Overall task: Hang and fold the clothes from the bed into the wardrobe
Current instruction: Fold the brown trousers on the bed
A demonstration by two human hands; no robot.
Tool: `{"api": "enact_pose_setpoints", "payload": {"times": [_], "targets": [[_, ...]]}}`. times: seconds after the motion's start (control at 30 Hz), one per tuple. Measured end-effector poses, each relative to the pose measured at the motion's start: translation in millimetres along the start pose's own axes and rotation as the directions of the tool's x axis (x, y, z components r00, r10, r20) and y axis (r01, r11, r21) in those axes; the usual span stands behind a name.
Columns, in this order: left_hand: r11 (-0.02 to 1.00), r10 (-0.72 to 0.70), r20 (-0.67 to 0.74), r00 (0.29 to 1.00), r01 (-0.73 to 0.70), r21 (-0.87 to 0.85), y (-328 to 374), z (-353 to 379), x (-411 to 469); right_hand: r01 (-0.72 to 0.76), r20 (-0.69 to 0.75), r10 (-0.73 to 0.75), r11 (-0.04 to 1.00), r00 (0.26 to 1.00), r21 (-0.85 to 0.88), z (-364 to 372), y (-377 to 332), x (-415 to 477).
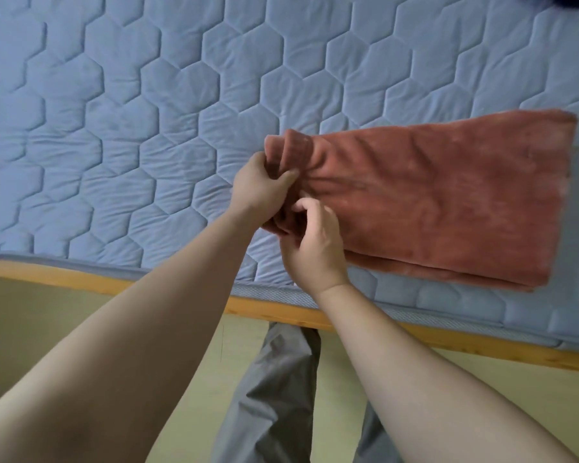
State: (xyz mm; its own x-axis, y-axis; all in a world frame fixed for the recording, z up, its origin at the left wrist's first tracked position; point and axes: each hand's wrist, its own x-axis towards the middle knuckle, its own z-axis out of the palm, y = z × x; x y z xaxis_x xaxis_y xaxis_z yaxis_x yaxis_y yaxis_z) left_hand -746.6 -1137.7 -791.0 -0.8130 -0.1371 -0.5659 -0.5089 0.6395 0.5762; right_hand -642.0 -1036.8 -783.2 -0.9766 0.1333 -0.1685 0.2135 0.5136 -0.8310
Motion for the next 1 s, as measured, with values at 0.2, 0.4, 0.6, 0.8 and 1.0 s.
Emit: {"api": "enact_pose_setpoints", "payload": {"times": [0.2, 0.4, 0.6, 0.8, 1.0], "targets": [[0.977, 0.089, -0.263, 0.961, -0.032, 0.213, 7, 22, -1, 0.078, -0.143, -0.17, 0.865, 0.975, -0.495, -19, 24, 52], [0.903, 0.257, -0.072, 0.964, -0.213, 0.374, -14, 37, 7, 0.137, 0.15, -0.044, 0.704, 0.988, -0.696, -5, 65, 81], [0.83, 0.29, -0.046, 0.956, -0.228, 0.51, -37, 45, 18, 0.173, 0.203, -0.026, 0.633, 0.979, -0.754, -12, 88, 90], [0.842, 0.272, 0.015, 0.962, -0.245, 0.481, -30, 41, 25, 0.046, 0.098, 0.057, 0.588, 0.994, -0.808, -88, 125, 90], [0.829, 0.293, 0.004, 0.956, -0.256, 0.497, -34, 47, 30, -0.068, -0.003, 0.114, 0.566, 0.993, -0.821, -172, 174, 86]]}}
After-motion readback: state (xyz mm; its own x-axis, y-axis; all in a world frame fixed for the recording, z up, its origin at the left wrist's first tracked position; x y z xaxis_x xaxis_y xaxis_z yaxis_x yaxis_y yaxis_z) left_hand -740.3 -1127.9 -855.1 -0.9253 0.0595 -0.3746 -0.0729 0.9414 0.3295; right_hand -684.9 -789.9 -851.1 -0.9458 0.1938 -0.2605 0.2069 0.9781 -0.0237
